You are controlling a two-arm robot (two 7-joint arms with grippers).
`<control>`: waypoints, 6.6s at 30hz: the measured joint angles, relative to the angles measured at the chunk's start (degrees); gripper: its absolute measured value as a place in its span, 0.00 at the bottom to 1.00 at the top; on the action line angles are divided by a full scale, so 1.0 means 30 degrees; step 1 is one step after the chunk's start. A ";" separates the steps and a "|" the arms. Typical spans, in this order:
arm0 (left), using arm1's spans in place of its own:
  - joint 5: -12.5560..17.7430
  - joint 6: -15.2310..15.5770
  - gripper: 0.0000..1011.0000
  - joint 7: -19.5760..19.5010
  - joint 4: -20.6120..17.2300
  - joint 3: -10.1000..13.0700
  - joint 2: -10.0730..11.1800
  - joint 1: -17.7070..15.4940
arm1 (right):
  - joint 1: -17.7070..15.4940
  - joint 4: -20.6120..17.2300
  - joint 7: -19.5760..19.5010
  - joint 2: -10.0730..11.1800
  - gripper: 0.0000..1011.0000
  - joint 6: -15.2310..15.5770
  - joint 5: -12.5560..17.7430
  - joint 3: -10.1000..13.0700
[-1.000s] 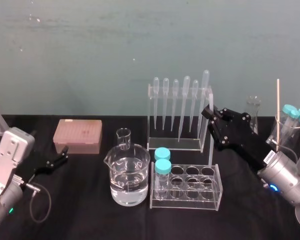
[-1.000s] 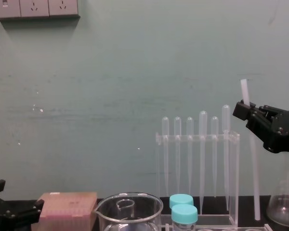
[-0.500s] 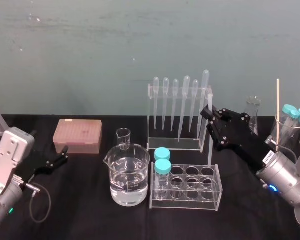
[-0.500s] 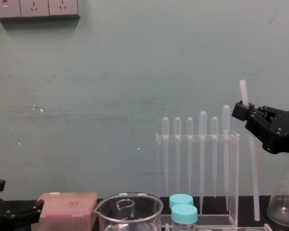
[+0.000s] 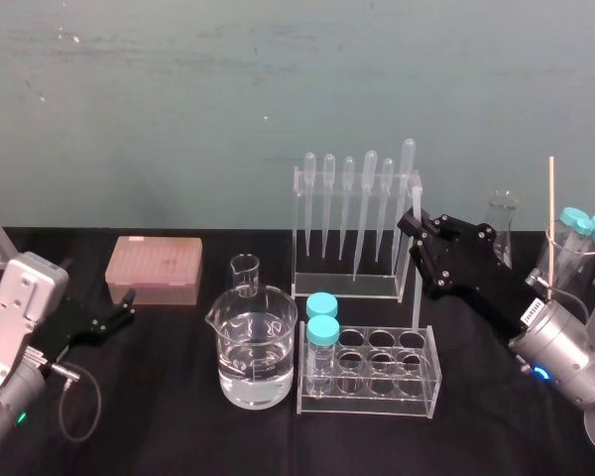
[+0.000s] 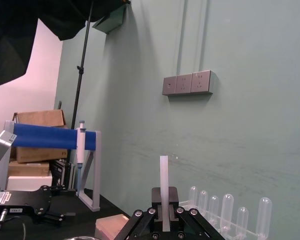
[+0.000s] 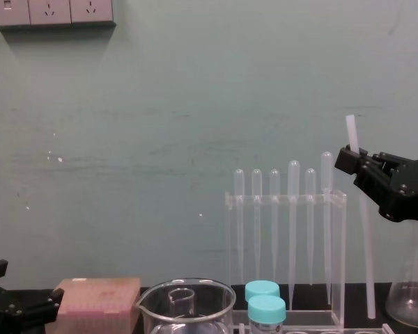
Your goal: Pick up the stirring rod with one hand, then place it down.
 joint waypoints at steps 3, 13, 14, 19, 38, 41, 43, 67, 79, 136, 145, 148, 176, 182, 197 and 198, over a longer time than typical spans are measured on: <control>0.0000 0.0000 0.99 0.0001 0.0000 0.0001 0.0000 -0.0001 | 0.0000 -0.0002 -0.0001 0.0001 0.07 -0.0001 0.0001 -0.0001; 0.0001 0.0000 0.99 0.0001 0.0000 -0.0001 0.0000 -0.0001 | 0.0000 -0.0003 0.0000 0.0001 0.07 -0.0001 0.0000 -0.0001; 0.0000 0.0000 0.99 0.0001 0.0000 0.0000 -0.0001 0.0000 | 0.0000 -0.0002 0.0001 0.0001 0.07 0.0000 -0.0001 -0.0002; 0.0000 0.0000 0.99 0.0001 0.0000 -0.0001 -0.0001 0.0000 | 0.0000 -0.0002 0.0002 0.0002 0.07 -0.0001 0.0000 -0.0001; -0.0001 0.0000 0.99 0.0000 0.0000 0.0000 0.0000 0.0000 | 0.0000 -0.0001 0.0002 0.0001 0.07 -0.0001 -0.0001 -0.0001; 0.0000 -0.0001 0.99 0.0000 0.0000 -0.0001 -0.0001 0.0000 | 0.0000 0.0000 0.0002 0.0000 0.07 0.0000 0.0000 -0.0001; 0.0000 0.0000 0.99 0.0001 0.0000 0.0000 -0.0001 0.0000 | 0.0000 -0.0001 0.0002 0.0001 0.07 -0.0001 0.0000 -0.0002; 0.0001 0.0000 0.99 0.0000 0.0000 -0.0001 -0.0001 0.0000 | 0.0000 0.0000 0.0002 0.0001 0.07 0.0000 -0.0001 -0.0002; 0.0000 -0.0001 0.99 0.0000 0.0000 0.0000 0.0000 0.0000 | 0.0000 0.0000 0.0002 0.0001 0.07 0.0000 0.0000 -0.0001; 0.0000 -0.0001 0.99 0.0000 0.0000 0.0000 -0.0001 0.0000 | 0.0531 0.2009 0.1799 0.0005 0.07 0.2342 -0.0556 -0.1076; -0.0001 0.0000 0.99 0.0001 0.0000 -0.0001 -0.0001 0.0000 | 0.0716 0.2338 0.1643 0.0010 0.07 0.2778 -0.0865 -0.1328; 0.0000 0.0000 0.99 0.0000 0.0000 0.0001 0.0000 -0.0001 | 0.0710 0.2331 0.1644 0.0012 0.07 0.2772 -0.0858 -0.1315; 0.0000 -0.0001 0.99 0.0000 -0.0001 0.0000 0.0000 0.0000 | 0.0671 0.2269 0.1660 0.0019 0.53 0.2658 -0.0768 -0.1258; 0.0000 -0.0001 0.99 0.0001 0.0000 -0.0001 0.0000 -0.0001 | 0.0672 0.2270 0.1664 0.0019 0.71 0.2644 -0.0761 -0.1258; 0.0000 -0.0001 0.99 0.0000 0.0000 0.0000 0.0000 0.0000 | 0.0251 0.0672 -0.0676 -0.0010 0.99 0.1115 -0.0868 0.0865; 0.0000 -0.0001 0.99 0.0000 0.0000 0.0000 0.0000 0.0000 | 0.0251 0.0672 -0.0676 -0.0010 0.99 0.1115 -0.0868 0.0865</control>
